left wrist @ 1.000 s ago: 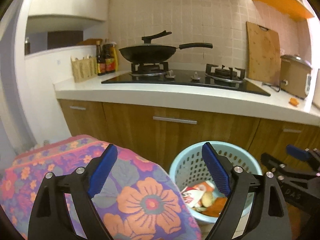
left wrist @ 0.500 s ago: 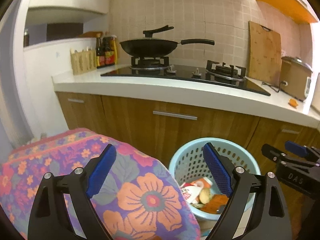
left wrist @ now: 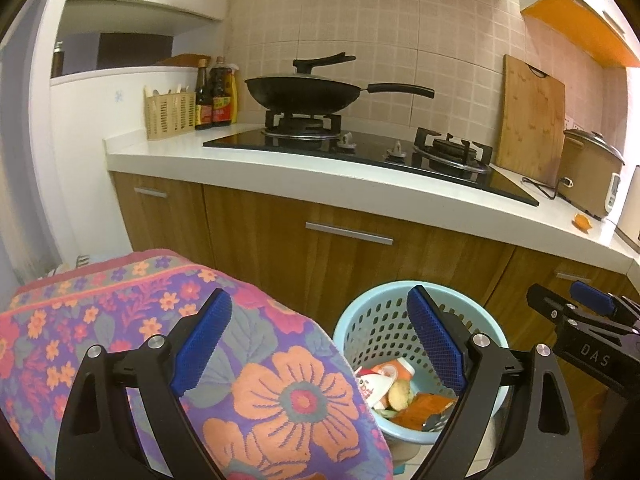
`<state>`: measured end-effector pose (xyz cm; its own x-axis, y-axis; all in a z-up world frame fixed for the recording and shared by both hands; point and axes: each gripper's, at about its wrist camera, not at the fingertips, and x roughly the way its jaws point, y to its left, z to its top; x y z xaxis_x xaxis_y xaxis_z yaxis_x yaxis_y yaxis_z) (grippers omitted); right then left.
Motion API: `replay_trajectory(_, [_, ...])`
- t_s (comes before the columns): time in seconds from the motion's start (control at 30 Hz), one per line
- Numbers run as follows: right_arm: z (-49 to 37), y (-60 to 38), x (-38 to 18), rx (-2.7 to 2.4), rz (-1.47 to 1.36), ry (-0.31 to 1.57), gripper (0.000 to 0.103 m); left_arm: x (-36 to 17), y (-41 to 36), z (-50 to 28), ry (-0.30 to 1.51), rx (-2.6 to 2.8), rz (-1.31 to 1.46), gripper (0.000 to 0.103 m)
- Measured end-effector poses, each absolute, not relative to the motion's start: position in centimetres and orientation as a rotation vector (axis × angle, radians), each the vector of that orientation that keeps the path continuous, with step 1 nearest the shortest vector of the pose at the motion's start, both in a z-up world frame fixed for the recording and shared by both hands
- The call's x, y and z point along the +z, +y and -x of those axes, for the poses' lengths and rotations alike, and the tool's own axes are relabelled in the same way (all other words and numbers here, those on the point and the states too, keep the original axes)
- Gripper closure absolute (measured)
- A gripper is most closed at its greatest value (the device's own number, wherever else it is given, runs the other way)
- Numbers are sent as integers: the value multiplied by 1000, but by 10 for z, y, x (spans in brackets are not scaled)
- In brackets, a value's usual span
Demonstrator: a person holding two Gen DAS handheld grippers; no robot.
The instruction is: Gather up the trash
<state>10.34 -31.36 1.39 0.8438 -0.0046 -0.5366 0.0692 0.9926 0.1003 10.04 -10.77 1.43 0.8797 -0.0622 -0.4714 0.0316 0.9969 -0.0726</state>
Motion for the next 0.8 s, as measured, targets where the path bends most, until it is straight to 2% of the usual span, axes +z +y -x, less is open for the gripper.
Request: replay_trajectory(0.8, [-100,-314,17,-54,-101,548,27,16,-109,-100,485,-58,50,12])
